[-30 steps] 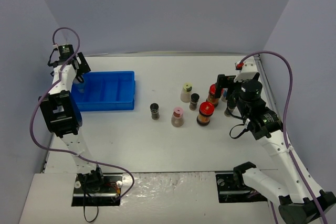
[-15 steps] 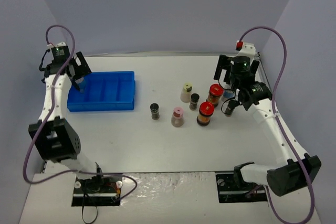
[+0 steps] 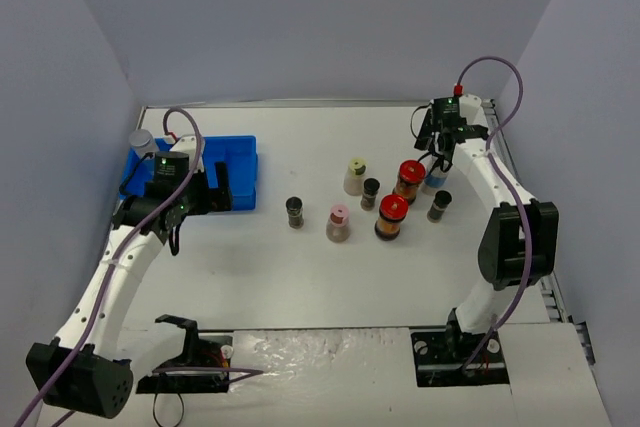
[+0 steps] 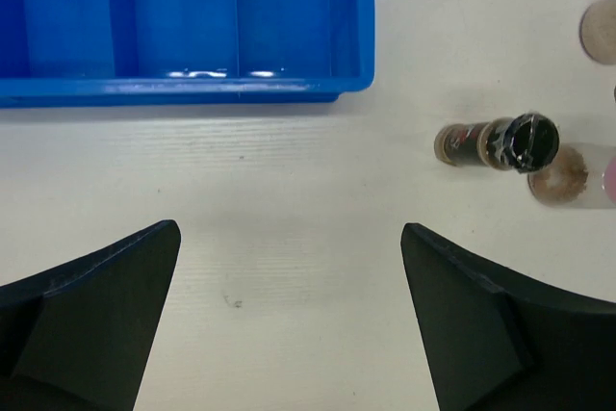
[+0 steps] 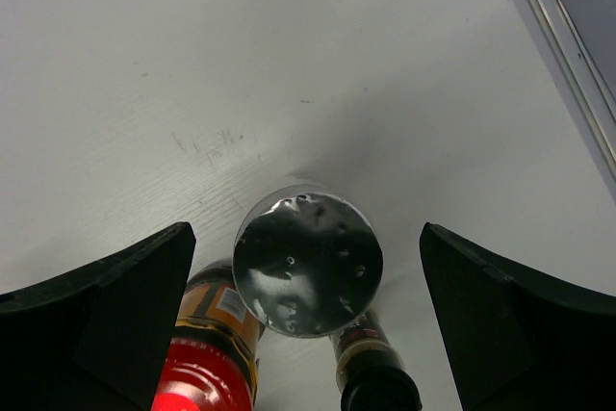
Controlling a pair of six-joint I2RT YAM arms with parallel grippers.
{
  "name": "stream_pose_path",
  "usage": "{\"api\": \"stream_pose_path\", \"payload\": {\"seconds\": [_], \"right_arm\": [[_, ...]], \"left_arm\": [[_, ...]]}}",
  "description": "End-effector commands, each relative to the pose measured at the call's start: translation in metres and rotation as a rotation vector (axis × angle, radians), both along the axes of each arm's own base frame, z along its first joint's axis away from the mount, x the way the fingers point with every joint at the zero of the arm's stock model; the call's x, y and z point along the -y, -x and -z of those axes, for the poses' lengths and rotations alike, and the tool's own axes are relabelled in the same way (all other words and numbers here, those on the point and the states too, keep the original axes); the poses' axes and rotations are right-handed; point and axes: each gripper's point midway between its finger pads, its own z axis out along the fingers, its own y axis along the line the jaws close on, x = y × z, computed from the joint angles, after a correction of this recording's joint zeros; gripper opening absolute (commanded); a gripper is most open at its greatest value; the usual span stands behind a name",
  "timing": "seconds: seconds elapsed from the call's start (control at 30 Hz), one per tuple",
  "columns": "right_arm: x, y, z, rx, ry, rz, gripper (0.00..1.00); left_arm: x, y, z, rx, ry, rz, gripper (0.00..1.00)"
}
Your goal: Organize the condiment bottles
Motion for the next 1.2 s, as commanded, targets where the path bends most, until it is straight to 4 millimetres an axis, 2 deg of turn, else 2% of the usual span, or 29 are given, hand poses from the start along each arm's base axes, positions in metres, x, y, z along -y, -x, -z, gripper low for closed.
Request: {"api": "stream_pose_path", "payload": {"seconds": [0.0,0.1,0.2,0.37,0.4,0.47,0.53,0.67,0.8,0.83,0.9,1.0,1.07,1.1,1.17], "right_arm": [[0.011,-0.013,-0.003,0.043,0.000,0.068,0.99],[0.010,-0.013,0.007,0.025,-0.010,0.063,0.92],[0.010,-0.010,0.015,0.008,-0.014,0.060,0.80],[0.010,-0.004,0.014,0.004,-0.013,0.057,0.46],[0.011,-0.004,0.006,0.022,-0.008,0.059,0.36],[0.014,-0.005,-0.009,0.052,0.011,0.053,0.23],[0.015,-0.008,-0.035,0.100,0.029,0.037,0.11],[0.003,-0.014,-0.099,0.220,0.048,-0.059,0.01],[-0.035,-0.011,-0.168,0.329,0.116,-0.235,0.00],[-0.052,-0.007,-0.185,0.361,0.125,-0.280,0.00],[-0.070,-0.001,-0.200,0.385,0.135,-0.343,0.00],[-0.131,0.016,-0.234,0.461,0.095,-0.530,0.00],[-0.166,0.030,-0.246,0.482,0.084,-0.636,0.00],[-0.172,0.032,-0.244,0.475,0.087,-0.657,0.00],[-0.235,0.061,-0.246,0.470,0.058,-0.832,0.00]], "left_arm": [[-0.005,0.012,-0.016,0.079,-0.008,-0.001,0.97],[-0.007,0.021,-0.011,0.064,-0.016,0.001,0.97],[-0.007,0.023,-0.007,0.053,-0.020,0.006,0.97],[-0.007,0.021,-0.009,0.053,-0.019,0.007,0.97],[-0.006,0.020,-0.011,0.056,-0.019,0.007,0.97],[-0.006,0.018,-0.014,0.062,-0.018,0.007,0.97],[-0.005,0.016,-0.018,0.068,-0.016,0.008,0.97],[-0.004,0.013,-0.026,0.080,-0.009,0.005,0.97],[-0.006,0.012,-0.037,0.097,-0.009,-0.003,0.97],[-0.007,0.012,-0.041,0.104,-0.012,-0.010,0.97],[-0.011,0.012,-0.045,0.113,-0.028,-0.021,0.97],[-0.021,0.012,-0.052,0.131,-0.071,-0.047,0.97],[-0.028,0.015,-0.056,0.137,-0.099,-0.066,0.97],[-0.030,0.015,-0.056,0.138,-0.108,-0.075,0.97],[-0.036,0.020,-0.063,0.162,-0.128,-0.089,0.97]]}}
